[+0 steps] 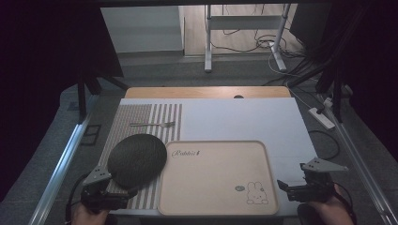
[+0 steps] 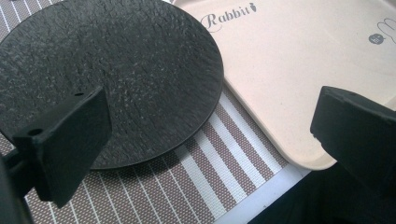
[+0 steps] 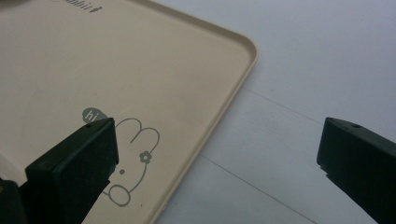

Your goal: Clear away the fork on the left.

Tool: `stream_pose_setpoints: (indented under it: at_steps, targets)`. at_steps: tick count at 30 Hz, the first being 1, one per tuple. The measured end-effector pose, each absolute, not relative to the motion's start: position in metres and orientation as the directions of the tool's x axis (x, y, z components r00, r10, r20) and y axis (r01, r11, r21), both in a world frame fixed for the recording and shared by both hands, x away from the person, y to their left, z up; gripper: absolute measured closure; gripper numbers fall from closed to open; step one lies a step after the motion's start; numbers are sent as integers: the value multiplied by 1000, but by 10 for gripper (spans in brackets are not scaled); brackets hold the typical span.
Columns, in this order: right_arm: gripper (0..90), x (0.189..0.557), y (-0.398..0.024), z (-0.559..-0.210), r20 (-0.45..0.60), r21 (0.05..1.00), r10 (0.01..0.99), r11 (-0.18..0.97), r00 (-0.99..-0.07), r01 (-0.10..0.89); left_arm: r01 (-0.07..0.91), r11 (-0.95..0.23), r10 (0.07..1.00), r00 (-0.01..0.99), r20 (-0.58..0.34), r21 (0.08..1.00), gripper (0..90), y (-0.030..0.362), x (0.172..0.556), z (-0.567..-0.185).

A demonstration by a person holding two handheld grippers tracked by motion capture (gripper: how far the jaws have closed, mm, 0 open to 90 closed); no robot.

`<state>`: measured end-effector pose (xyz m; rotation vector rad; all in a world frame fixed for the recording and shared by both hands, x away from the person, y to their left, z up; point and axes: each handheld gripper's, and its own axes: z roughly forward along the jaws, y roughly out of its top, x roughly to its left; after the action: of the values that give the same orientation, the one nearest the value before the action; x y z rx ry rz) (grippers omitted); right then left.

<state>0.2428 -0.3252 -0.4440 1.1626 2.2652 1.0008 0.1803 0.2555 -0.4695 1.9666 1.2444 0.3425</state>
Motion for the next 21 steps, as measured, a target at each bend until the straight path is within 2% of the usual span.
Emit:
stream_pose_setpoints:
  at_steps: [21]
  targets:
    - [0,243,-325,-444,-28,746,816,402,-577,532,649,-273,869,482,-107,711,0,252,194,-468]
